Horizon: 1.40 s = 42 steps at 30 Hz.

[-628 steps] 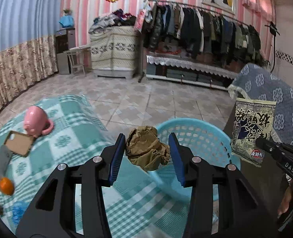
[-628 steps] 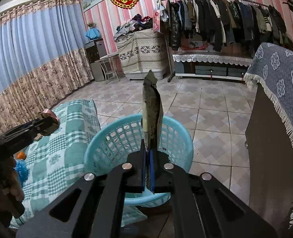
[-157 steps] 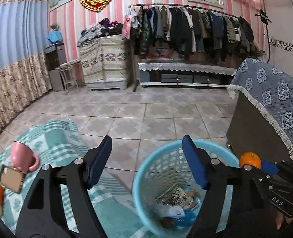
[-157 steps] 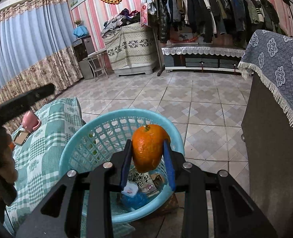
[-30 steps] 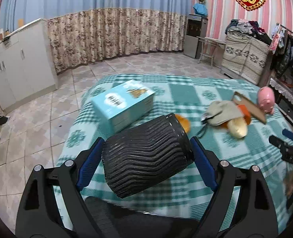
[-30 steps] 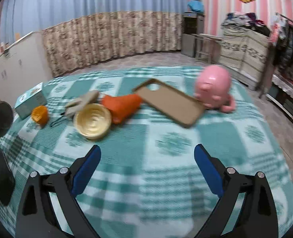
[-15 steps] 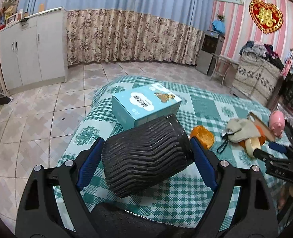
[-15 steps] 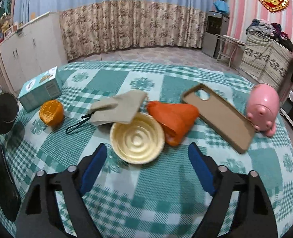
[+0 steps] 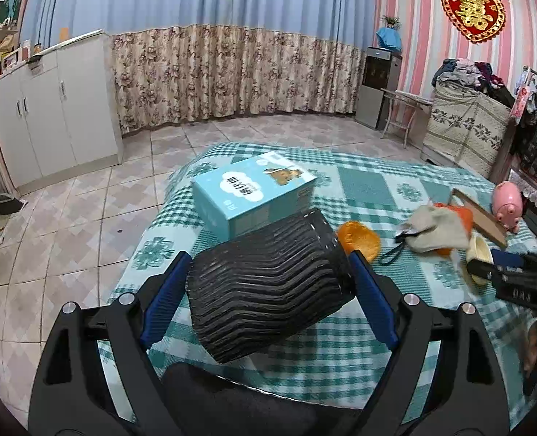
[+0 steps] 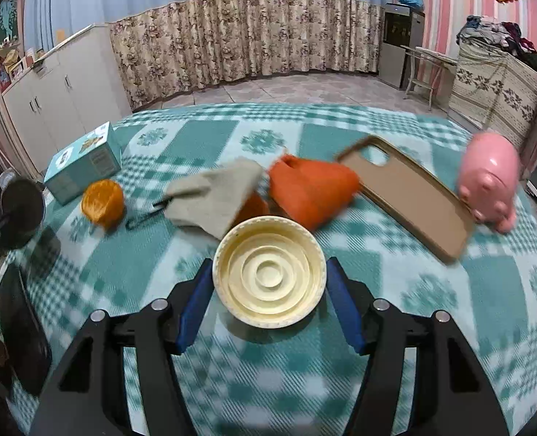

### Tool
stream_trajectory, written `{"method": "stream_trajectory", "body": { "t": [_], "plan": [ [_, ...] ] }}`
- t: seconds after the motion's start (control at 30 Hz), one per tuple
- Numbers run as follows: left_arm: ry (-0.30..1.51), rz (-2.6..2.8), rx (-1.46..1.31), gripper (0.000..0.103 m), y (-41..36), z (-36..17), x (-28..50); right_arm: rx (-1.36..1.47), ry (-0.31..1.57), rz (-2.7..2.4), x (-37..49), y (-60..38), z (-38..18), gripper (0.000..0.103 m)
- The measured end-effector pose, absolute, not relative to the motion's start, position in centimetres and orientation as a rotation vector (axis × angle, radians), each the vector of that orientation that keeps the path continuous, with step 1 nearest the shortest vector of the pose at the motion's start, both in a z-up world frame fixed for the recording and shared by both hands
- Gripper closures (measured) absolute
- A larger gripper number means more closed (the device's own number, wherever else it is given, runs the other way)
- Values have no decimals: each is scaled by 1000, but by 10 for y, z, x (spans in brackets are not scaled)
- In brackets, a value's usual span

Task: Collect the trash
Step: 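Grasp the cream round lid with the right gripper while the left holds the black cup, then carry the cup and lid over the wastebasket and open both grippers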

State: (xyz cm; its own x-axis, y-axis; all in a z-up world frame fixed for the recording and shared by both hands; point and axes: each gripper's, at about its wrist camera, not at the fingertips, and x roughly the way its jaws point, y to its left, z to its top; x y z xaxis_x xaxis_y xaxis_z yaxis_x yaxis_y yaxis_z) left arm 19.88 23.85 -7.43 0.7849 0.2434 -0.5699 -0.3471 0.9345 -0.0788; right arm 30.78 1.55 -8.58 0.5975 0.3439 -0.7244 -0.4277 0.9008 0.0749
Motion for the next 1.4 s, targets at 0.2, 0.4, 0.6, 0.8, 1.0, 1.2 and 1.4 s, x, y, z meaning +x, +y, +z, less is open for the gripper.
{"method": "stream_trajectory", "body": {
  "t": [0.2,0.4,0.6,0.8,1.0,1.2,1.4],
  "plan": [
    [568,261,-155,19,203,-57,198,-98,773,382,279,-39,-75,41],
    [552,166,-128,19,151,-42,202,-68,685,280,241,-108,-46,41],
    [567,35,-125,19,86,-37,208,-27,605,129,197,-197,-10,41],
    [539,-104,-100,19,10,-23,210,22,561,-38,169,-280,4,41],
    [524,-216,-61,19,-61,-13,218,118,509,-170,147,-353,5,41],
    [542,-307,-59,19,-115,-9,238,136,503,-261,144,-392,-6,41],
    [542,-385,-13,19,-170,-7,254,207,498,-323,143,-440,-8,41]
  ]
}}
